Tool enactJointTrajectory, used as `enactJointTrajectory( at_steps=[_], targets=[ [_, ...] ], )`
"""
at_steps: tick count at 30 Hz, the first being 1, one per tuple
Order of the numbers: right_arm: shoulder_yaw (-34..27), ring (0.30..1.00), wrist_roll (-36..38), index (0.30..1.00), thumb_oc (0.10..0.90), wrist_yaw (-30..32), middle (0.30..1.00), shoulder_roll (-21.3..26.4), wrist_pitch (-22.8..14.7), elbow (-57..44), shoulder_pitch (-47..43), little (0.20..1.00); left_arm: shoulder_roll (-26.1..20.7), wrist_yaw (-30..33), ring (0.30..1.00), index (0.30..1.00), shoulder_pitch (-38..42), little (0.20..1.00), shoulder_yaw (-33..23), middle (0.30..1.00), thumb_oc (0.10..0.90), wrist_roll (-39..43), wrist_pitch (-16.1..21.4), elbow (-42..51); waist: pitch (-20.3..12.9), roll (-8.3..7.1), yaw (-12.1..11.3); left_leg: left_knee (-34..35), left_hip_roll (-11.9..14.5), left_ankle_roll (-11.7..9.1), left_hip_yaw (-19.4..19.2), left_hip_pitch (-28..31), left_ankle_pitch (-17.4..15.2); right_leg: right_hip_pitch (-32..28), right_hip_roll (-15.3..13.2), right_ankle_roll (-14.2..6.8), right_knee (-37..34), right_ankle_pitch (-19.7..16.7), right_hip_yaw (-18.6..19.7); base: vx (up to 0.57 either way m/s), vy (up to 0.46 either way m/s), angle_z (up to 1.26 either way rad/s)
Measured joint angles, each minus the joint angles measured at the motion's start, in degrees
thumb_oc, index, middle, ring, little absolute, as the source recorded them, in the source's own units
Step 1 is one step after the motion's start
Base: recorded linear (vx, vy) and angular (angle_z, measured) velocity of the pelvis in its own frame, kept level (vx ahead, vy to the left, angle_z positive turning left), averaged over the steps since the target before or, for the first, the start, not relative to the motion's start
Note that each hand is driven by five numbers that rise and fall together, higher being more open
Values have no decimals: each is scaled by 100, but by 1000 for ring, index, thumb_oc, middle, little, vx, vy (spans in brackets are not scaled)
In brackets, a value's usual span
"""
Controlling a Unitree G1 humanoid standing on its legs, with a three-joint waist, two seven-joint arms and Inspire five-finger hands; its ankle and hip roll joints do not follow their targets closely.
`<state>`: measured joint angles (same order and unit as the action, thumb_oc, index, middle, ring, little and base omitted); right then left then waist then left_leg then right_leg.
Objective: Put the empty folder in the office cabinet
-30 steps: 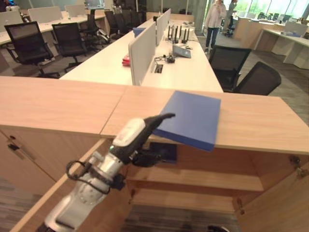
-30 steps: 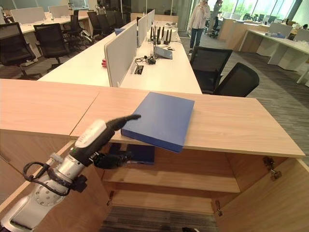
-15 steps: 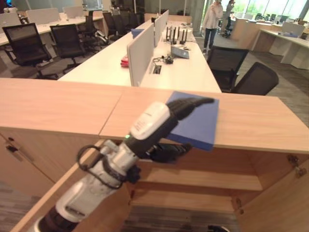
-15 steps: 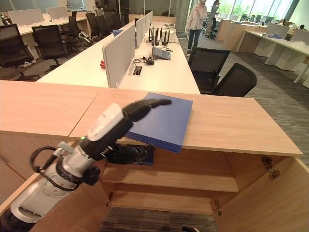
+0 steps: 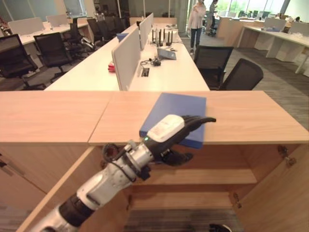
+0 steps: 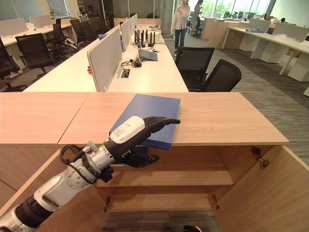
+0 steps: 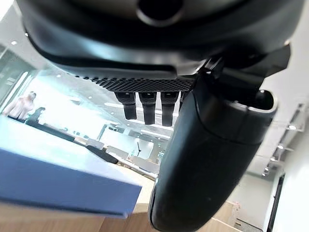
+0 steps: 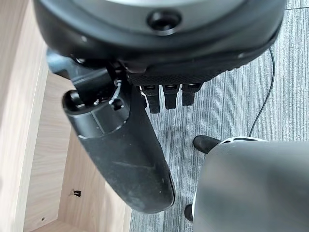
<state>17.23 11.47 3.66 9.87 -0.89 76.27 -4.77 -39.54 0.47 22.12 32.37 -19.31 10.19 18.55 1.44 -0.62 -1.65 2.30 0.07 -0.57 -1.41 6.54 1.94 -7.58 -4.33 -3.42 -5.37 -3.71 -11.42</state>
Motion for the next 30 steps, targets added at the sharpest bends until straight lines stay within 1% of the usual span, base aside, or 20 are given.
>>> enactJointTrajectory(
  at_steps=[3,6,9,12,16,20,22,24,30],
  targets=[
    [4,900,-1,900,800,4,900,64,13,3,23,900,-4,47,900,900,532,900,63,900,800,-438,45,-44,-28,27,100,15,9,1,-49,31,-4,1,-3,9,0,-10,51,4,1,-8],
    [7,900,-2,900,800,8,900,135,71,15,50,900,6,114,900,900,646,900,234,900,800,-800,153,-52,-89,108,176,15,16,7,-136,63,-10,6,16,13,-1,-18,135,6,-2,-16],
    [6,900,-2,900,800,9,900,176,125,16,168,900,30,142,900,900,657,900,472,900,800,-1044,237,-84,-102,127,171,10,32,7,-140,66,-10,8,28,16,-1,-19,140,1,-2,-1],
    [4,900,-1,900,800,11,900,179,124,16,209,900,34,142,900,900,655,900,593,900,800,-1054,240,-206,-102,126,168,12,49,1,-148,65,-28,11,35,23,-1,-24,146,0,0,0],
    [3,900,-1,900,800,10,900,179,122,15,216,900,37,140,900,900,644,900,622,900,800,-1063,231,-290,-103,123,158,11,73,-37,-151,64,-51,14,58,26,0,-26,151,0,0,0],
    [2,900,-1,900,800,10,900,180,122,15,216,900,46,140,900,900,637,900,621,900,800,-1060,231,-301,-103,123,158,5,83,-10,-152,64,-34,13,70,28,0,-24,151,0,0,0],
    [-1,900,-1,900,800,9,900,178,123,15,216,900,59,140,900,900,601,900,621,900,800,-1060,231,-478,-105,121,157,6,82,-9,-153,64,-34,12,69,28,0,-24,151,0,0,0],
    [-5,900,-1,900,800,10,900,178,119,12,232,900,35,140,900,900,579,900,617,900,800,-1083,134,-753,-107,115,155,6,82,-10,-153,65,-34,12,69,28,0,-24,152,0,0,0],
    [-7,900,-2,900,800,9,900,168,121,11,243,900,18,156,900,900,578,900,597,900,800,-1541,55,-1063,-117,91,157,7,83,-9,-160,64,-35,16,69,28,-1,-24,158,0,0,0]
  ],
)
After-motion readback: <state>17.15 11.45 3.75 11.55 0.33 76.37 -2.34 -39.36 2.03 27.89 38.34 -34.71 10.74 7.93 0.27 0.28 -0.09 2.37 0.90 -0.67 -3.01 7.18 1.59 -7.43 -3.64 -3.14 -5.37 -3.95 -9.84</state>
